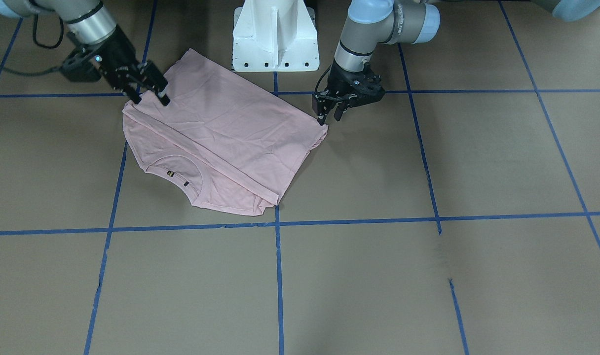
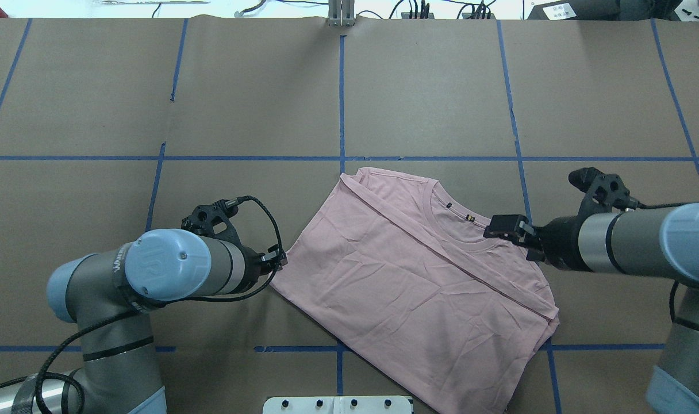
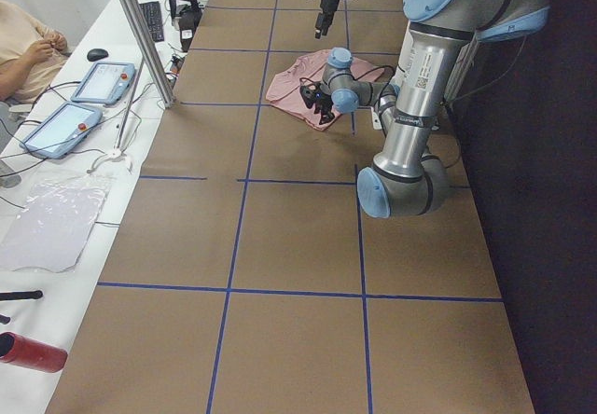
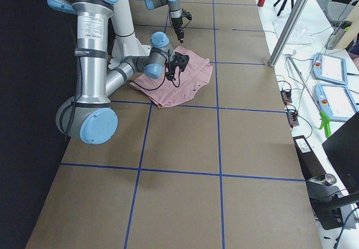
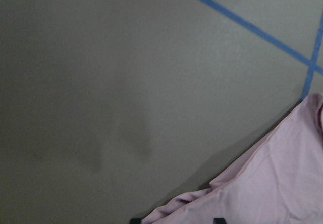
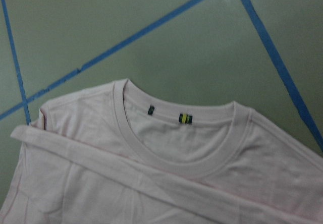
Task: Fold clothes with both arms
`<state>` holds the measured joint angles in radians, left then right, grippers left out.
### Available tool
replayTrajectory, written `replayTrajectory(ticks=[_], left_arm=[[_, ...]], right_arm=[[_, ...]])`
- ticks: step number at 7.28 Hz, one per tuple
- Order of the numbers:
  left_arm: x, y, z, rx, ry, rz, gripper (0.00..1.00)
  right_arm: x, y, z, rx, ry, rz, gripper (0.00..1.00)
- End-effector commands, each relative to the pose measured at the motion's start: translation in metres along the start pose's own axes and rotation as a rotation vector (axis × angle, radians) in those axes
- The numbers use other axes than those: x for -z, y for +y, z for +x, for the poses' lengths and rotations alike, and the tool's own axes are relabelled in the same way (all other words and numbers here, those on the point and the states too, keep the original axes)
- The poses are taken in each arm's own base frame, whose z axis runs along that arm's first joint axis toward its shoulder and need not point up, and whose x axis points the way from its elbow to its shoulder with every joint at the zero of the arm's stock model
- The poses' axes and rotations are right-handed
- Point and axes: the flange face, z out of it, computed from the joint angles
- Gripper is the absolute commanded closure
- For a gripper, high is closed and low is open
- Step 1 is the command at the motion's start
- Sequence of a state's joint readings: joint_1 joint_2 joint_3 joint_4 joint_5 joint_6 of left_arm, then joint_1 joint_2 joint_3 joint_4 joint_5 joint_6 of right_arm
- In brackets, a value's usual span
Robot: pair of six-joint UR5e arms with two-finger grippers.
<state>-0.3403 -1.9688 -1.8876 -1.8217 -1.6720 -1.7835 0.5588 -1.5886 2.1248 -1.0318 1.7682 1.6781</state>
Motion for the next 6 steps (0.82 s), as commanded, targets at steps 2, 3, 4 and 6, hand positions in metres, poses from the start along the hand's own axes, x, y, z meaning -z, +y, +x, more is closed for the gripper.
replayTrajectory(ticks=[2,3,4,6], left_arm=[[-0.019,0.019,0.003,-0.014,-0.029,-0.02,0.43],[-0.023,0.02,0.007,-0.016,-0.031,-0.02,0.43],[-0.03,0.02,0.006,-0.018,-0.044,-0.018,0.43],[-0.032,0.02,0.007,-0.019,-0.047,-0.016,0.45]], right_arm=[[-0.032,-0.042,-0.008,-0.005,0.02,0.067,0.0],[-0.034,-0.043,-0.007,0.002,0.025,0.071,0.0],[-0.034,-0.044,-0.007,0.002,0.025,0.074,0.0],[-0.034,-0.046,-0.006,0.0,0.025,0.081,0.0]])
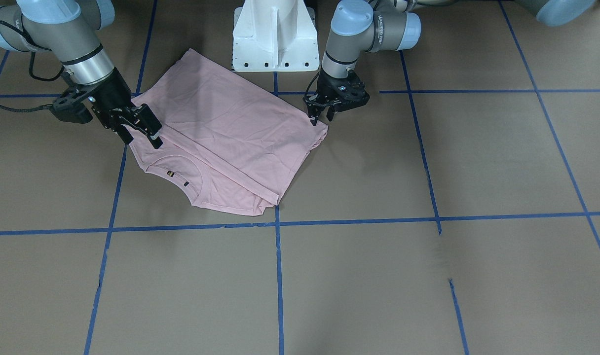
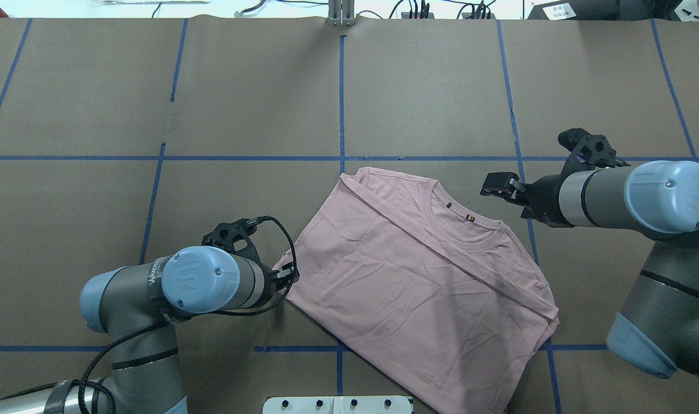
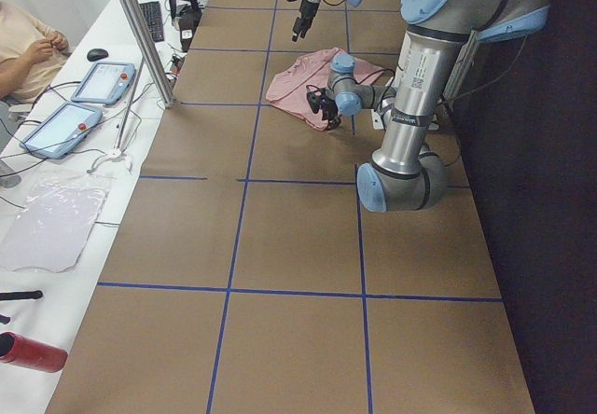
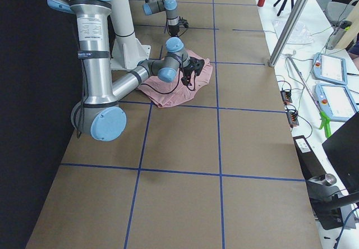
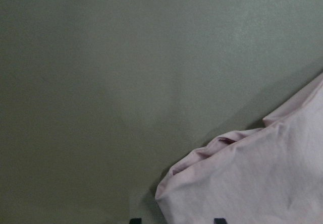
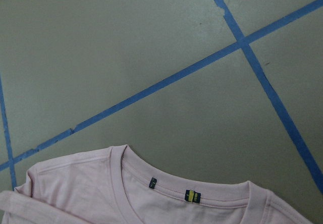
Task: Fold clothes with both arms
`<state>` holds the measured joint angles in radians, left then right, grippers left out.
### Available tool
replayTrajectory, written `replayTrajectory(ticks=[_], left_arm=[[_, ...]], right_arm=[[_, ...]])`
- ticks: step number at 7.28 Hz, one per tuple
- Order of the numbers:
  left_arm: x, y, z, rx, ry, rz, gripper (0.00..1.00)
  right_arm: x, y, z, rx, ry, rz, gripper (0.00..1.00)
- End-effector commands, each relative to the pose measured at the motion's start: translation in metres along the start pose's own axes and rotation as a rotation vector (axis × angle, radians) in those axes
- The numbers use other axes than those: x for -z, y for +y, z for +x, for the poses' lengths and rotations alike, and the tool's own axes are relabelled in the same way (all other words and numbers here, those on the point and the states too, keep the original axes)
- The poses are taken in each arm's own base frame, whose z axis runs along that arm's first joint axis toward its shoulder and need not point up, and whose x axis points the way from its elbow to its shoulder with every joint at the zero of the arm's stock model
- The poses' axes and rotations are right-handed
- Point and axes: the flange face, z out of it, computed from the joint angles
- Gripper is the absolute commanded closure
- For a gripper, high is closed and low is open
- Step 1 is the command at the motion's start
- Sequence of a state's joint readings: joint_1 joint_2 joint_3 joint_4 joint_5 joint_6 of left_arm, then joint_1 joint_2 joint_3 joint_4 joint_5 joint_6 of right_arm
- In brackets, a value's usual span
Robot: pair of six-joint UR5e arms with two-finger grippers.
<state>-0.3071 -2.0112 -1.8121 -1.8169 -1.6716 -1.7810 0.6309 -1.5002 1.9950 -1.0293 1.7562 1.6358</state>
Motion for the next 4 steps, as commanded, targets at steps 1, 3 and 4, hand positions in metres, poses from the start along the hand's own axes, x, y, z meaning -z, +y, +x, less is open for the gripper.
replayTrajectory(ticks=[1,3,4], left_arm=[[-0.0025,-0.0002,0.0004,-0.004,-0.004,0.003,0.47],[-0.0054,-0.0008,-0.0007,0.004,-0.01,0.005,0.6],[-0.0059,-0.0018,-0.0009,0.005,-0.011,0.006,0.76]], right_arm=[[-0.0008,-0.0011,0.0007,-0.002,0.002,0.004,0.0],[0.0011,-0.0026,0.0036,-0.004,0.004,0.008,0.0],[0.0002,-0.0029,0.0057,-0.006,0.009,0.009,0.0]])
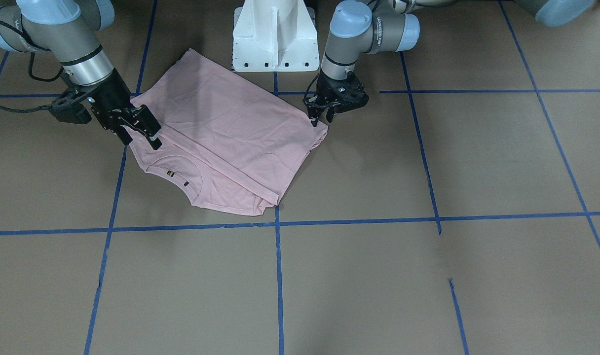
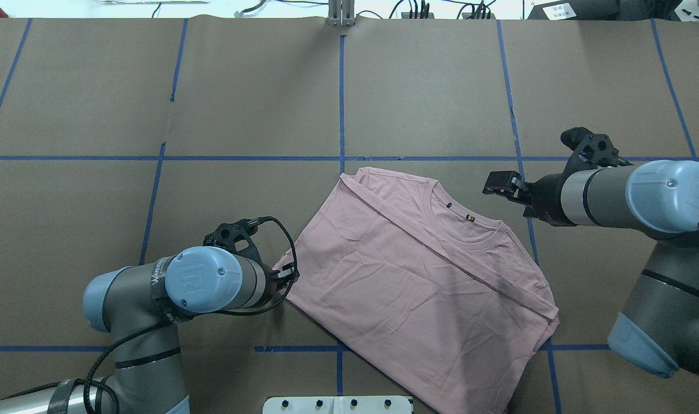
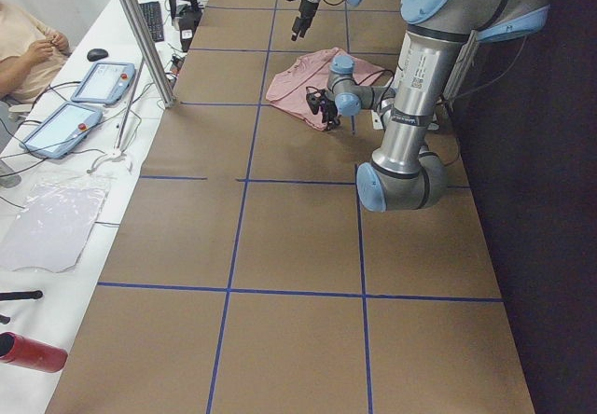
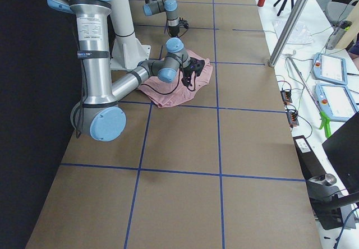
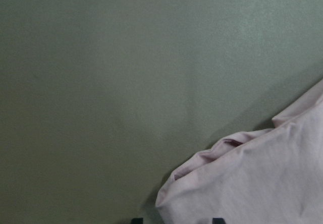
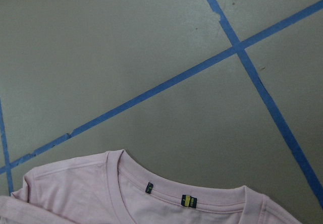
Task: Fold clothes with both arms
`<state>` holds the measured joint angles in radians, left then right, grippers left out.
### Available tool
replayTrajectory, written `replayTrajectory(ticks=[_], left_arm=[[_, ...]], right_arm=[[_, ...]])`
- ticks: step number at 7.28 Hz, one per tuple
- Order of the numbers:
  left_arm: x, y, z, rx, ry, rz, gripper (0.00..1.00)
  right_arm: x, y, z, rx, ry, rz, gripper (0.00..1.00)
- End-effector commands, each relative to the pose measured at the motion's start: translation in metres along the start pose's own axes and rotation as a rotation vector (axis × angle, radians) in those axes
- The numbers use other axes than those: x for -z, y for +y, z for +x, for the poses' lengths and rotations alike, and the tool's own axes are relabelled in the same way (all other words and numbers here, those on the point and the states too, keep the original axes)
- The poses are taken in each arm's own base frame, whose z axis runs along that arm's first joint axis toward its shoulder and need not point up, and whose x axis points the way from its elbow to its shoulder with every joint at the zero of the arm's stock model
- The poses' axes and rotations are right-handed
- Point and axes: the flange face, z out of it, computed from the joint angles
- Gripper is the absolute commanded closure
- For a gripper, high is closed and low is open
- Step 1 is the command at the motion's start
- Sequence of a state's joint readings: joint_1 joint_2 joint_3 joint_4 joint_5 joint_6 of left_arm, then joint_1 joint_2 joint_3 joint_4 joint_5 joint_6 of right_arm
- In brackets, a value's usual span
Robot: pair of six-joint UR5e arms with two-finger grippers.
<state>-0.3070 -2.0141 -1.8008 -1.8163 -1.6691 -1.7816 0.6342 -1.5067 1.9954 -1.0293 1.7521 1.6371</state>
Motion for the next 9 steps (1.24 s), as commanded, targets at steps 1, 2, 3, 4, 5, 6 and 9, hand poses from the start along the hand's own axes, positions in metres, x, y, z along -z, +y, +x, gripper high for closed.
replayTrajectory(ticks=[1,2,3,4,5,6,9], left_arm=[[-0.002,-0.004,0.0,0.003,-0.001,0.017,1.0],[0.0,-0.007,0.001,0.002,0.006,0.025,1.0],[0.005,-0.018,0.005,0.005,0.015,0.04,1.0],[0.011,-0.036,0.007,-0.001,0.022,0.062,1.0],[0.018,-0.058,0.008,-0.027,0.027,0.091,1.0],[0.033,-0.096,0.017,-0.043,0.05,0.14,1.0],[0.013,-0.271,0.078,-0.065,0.145,0.327,1.0]], right_arm=[[0.001,0.0,0.002,-0.005,0.002,0.001,0.0],[0.0,-0.001,0.003,-0.007,0.004,0.001,0.0],[0.0,-0.001,0.003,-0.007,0.005,0.003,0.0],[0.0,-0.001,0.003,-0.007,0.004,0.003,0.0],[0.002,0.0,0.002,-0.006,0.001,0.001,0.0],[0.002,0.001,0.0,-0.008,-0.002,0.0,0.0],[0.013,0.004,-0.011,-0.007,-0.038,-0.008,0.0]])
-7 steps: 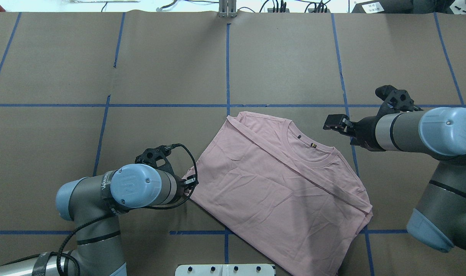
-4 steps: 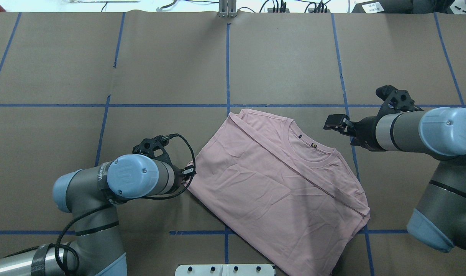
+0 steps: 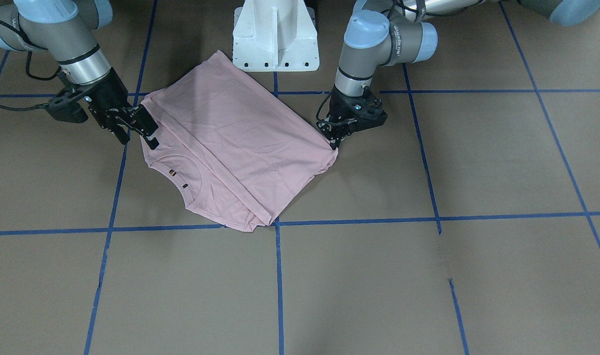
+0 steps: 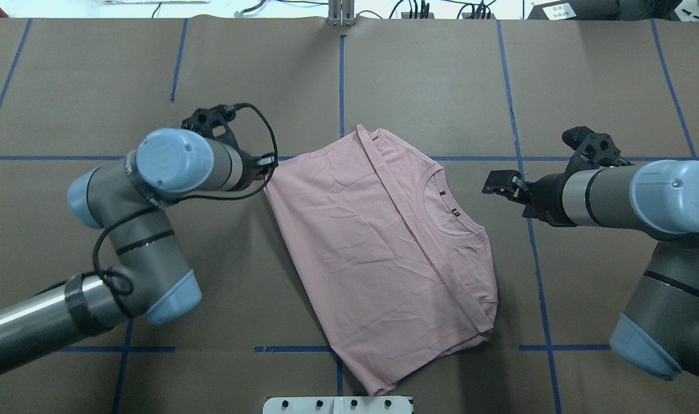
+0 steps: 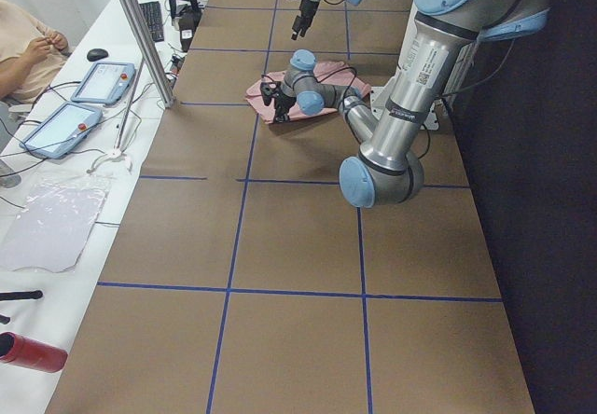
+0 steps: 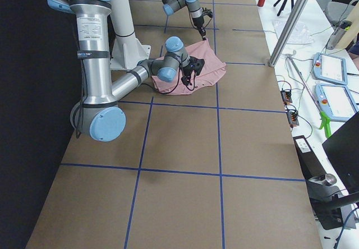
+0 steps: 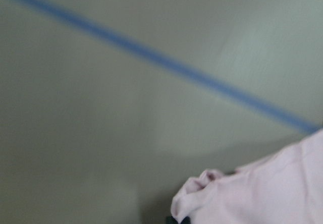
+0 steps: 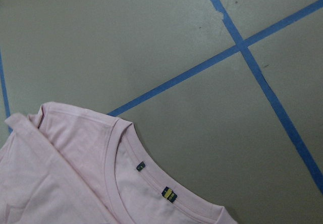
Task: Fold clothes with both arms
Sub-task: 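Fold the shirt side over with the right gripper while the left moves farther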
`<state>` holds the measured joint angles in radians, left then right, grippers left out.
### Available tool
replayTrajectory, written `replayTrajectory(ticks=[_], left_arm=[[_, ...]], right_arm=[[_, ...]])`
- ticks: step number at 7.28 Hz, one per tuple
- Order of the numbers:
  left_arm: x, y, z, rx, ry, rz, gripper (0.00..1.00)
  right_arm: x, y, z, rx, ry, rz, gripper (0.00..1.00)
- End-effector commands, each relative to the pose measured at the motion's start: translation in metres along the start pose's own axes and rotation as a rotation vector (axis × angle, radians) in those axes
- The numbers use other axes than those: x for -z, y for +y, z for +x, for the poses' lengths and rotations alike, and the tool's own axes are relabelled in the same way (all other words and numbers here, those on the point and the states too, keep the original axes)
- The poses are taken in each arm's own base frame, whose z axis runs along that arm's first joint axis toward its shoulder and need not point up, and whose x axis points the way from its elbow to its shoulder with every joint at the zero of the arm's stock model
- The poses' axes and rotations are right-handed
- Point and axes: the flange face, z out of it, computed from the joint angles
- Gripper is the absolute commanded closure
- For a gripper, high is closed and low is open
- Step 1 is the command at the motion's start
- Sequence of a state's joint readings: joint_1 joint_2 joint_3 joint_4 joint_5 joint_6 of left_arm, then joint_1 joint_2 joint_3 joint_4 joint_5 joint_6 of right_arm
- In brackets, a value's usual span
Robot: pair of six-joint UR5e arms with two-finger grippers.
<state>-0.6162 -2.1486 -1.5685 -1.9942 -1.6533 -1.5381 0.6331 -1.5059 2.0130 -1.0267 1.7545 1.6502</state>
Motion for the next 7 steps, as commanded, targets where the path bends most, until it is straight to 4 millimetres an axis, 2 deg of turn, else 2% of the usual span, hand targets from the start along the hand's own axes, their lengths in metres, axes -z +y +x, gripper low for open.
replayTrajectory(ticks=[1,2,3,4,5,6,7], left_arm=[[-0.059,-0.099,0.045,0.023,0.02,0.098,1.0],[-0.077,-0.128,0.056,0.031,0.037,0.125,1.0],[-0.078,-0.131,0.056,0.03,0.054,0.129,0.69],[-0.062,-0.128,0.077,0.025,0.1,0.127,0.51],[-0.035,-0.121,0.081,0.016,0.159,0.108,0.5],[-0.005,-0.103,0.046,0.001,0.208,0.038,0.5],[0.013,-0.093,0.017,-0.005,0.228,0.016,0.5]], right_arm=[[0.006,0.003,-0.006,0.002,-0.022,-0.004,0.0],[0.004,0.007,-0.007,0.006,-0.022,-0.011,0.0],[-0.001,0.023,-0.032,0.026,-0.056,-0.037,0.0],[-0.008,0.05,-0.05,0.045,-0.078,-0.062,0.0],[-0.021,0.087,-0.059,0.011,-0.079,-0.06,0.0],[-0.04,0.121,-0.074,-0.04,-0.082,-0.039,0.01],[-0.049,0.151,-0.092,-0.044,-0.017,-0.04,0.15]])
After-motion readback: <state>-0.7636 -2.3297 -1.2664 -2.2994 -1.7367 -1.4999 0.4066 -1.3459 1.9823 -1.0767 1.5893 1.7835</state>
